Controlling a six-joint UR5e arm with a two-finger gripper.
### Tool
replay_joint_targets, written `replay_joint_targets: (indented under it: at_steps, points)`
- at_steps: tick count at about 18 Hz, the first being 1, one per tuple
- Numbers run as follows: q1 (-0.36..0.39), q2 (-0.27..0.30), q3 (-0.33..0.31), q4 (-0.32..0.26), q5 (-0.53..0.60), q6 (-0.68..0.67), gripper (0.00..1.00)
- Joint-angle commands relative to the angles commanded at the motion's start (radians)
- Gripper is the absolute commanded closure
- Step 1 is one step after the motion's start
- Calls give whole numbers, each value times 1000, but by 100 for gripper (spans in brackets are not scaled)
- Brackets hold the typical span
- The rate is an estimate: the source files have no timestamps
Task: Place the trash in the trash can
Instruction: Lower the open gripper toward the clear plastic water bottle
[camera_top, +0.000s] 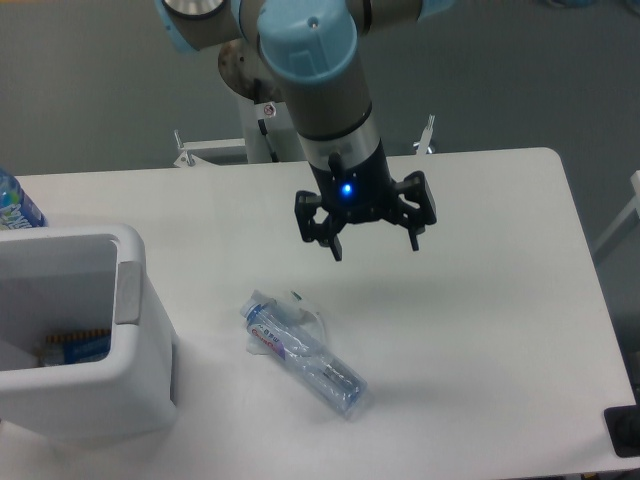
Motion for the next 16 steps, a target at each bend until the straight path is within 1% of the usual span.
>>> replay_joint_targets:
  at_steps: [2,5,6,10,12,14,16]
  points:
    - [6,-28,-3,2,-60,-63,0]
    - [34,-84,0,41,-159,-155,0]
    - [38,-101,0,44,-175,-173,0]
    - [37,-176,6,74,-192,-276,0]
    - [38,-227,35,72,-190,-324,0]
    - [44,-236,22,71,-186,-360,0]
    - [52,-258,17,71,-183,-406,0]
